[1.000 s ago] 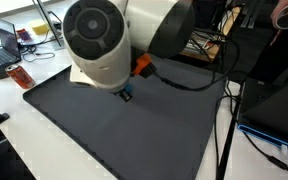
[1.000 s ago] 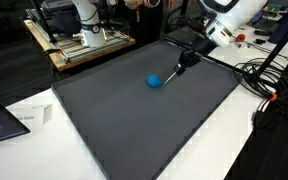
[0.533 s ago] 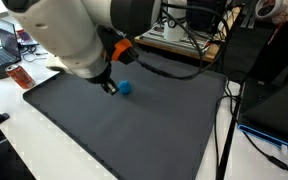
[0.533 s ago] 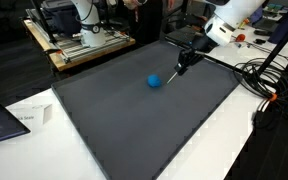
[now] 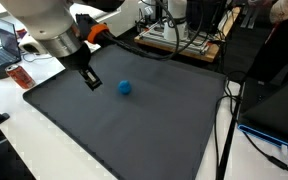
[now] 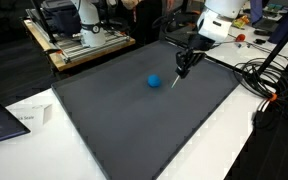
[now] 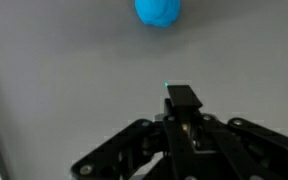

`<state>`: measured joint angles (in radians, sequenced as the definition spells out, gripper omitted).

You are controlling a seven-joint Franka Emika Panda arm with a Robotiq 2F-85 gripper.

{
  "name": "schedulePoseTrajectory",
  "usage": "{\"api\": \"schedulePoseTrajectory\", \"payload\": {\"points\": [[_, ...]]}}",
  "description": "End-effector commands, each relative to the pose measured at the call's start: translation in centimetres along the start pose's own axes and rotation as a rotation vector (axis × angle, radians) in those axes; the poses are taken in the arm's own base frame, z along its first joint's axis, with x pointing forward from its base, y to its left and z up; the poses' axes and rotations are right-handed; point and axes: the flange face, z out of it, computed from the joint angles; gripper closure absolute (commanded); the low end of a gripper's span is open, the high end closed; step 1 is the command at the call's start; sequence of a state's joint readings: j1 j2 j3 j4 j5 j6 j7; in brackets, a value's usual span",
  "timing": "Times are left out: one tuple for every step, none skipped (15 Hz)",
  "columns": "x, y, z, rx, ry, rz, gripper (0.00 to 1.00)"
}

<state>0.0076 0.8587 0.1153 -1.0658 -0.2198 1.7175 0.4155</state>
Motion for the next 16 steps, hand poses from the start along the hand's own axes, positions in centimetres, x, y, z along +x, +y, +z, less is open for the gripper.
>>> {"api": "schedulePoseTrajectory", "payload": {"points": [[-1.9,2.8,-0.7,0.068,0.034,-0.014,0.97],[-2.3,3.3,-0.7,0.088,0.042,-0.020,0.97],[-2.8,3.9,-0.7,0.106,0.043,-0.029,0.97],[-3.4,4.4,-0.4,0.119,0.037,-0.033,0.97],[-4.2,4.9,-0.2,0.130,0.020,-0.035,0.97],[-4.8,5.4,0.1,0.139,0.019,-0.036,0.97],[-5.5,5.8,0.4,0.146,0.011,-0.041,0.97],[-6.0,6.2,0.7,0.154,0.006,-0.044,0.97],[-6.6,6.5,0.9,0.159,0.004,-0.047,0.97],[-7.0,6.9,1.2,0.168,0.010,-0.044,0.97],[-7.4,7.3,1.5,0.177,0.014,-0.043,0.97],[-7.7,7.6,1.7,0.185,0.024,-0.042,0.97],[-8.0,7.8,2.0,0.195,0.025,-0.039,0.97],[-8.3,8.1,2.2,0.207,0.035,-0.041,0.97],[-8.5,8.2,2.4,0.215,0.047,-0.024,0.97],[-7.0,7.2,2.4,0.173,0.029,-0.031,0.88]]}}
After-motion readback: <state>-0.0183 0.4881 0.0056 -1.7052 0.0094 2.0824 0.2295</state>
